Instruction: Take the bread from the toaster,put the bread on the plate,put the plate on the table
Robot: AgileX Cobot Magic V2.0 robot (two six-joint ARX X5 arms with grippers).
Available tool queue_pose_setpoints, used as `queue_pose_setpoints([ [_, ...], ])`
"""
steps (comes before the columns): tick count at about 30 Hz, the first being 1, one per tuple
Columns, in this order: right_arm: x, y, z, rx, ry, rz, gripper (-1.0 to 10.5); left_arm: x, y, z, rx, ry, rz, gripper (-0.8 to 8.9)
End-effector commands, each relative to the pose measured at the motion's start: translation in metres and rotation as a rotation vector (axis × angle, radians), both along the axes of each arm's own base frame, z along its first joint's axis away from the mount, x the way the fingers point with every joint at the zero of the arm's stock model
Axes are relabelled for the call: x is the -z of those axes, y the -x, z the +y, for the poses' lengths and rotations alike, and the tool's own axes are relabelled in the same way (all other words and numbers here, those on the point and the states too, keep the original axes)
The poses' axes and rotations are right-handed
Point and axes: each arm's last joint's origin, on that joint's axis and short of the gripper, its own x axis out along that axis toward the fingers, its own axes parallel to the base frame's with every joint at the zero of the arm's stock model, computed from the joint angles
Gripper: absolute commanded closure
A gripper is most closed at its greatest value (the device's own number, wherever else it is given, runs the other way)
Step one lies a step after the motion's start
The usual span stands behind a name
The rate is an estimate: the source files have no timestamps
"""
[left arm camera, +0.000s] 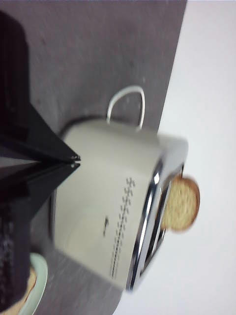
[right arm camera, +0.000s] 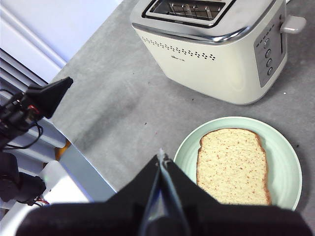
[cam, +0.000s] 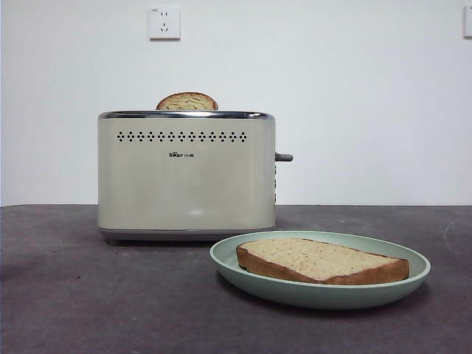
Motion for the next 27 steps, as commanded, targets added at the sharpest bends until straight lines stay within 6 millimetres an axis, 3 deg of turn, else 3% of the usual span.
queue_pose_setpoints([
  [1,0.001,0.000,0.000,0.001,0.005,-0.002,9.5,0.014,0.004,0.005,-0.050,0.024,-0.016,8.16],
  [11,0.001,0.000,0.000,0.000,0.005,-0.002,9.5,0.037,0.017,0.020,-0.211,-0.017,0.178,8.17],
  [27,0.001,0.000,0.000,0.001,0.005,-0.002,9.5,0.033,0.018,0.021,-0.187,-0.063,0.122,8.17],
])
